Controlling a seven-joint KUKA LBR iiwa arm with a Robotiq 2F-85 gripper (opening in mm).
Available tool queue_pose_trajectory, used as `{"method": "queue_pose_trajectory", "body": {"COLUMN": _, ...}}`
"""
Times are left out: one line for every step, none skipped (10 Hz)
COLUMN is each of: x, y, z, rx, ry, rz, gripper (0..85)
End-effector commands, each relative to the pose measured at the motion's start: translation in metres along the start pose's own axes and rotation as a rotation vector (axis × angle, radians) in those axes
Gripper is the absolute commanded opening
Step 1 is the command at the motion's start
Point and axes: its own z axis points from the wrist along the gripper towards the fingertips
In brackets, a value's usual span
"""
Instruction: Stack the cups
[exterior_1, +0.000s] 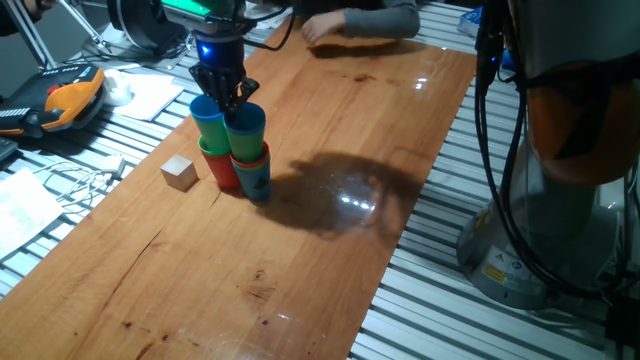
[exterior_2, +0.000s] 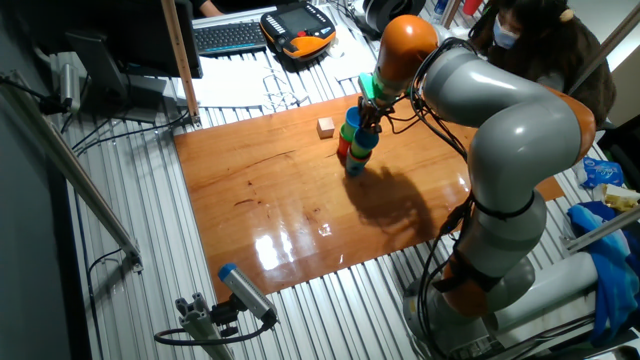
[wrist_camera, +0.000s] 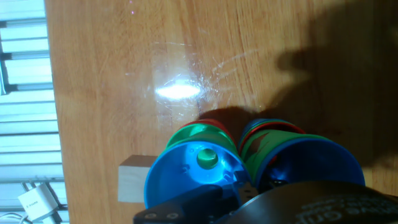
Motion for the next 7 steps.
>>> {"method": "queue_pose_trajectory", "body": {"x": 0.0000, "y": 0.0002, "z": 0.0001, "rx": 0.001, "ry": 0.000, "rz": 0.000, "gripper": 17.0}}
{"method": "queue_pose_trajectory", "body": {"x": -0.0001, "y": 0.0004, "z": 0.0002, "rx": 0.001, "ry": -0.002, "rz": -0.002, "gripper": 17.0}}
{"method": "queue_pose_trajectory", "body": {"x": -0.0002, "y": 0.0007, "z": 0.0004, "rx": 0.006, "ry": -0.002, "rz": -0.003, "gripper": 17.0}}
{"method": "queue_pose_trajectory", "body": {"x": -0.0003, "y": 0.0010, "z": 0.0005, "rx": 0.009, "ry": -0.002, "rz": -0.005, "gripper": 34.0}}
{"method": "queue_pose_trajectory", "body": {"x": -0.0004, "y": 0.0012, "z": 0.0005, "rx": 0.012, "ry": -0.006, "rz": -0.006, "gripper": 34.0}}
{"method": "queue_pose_trajectory", "body": {"x": -0.0004, "y": 0.0013, "z": 0.0005, "rx": 0.013, "ry": -0.006, "rz": -0.006, "gripper": 34.0}}
{"method": "queue_pose_trajectory", "body": {"x": -0.0004, "y": 0.0013, "z": 0.0004, "rx": 0.016, "ry": -0.006, "rz": -0.008, "gripper": 34.0}}
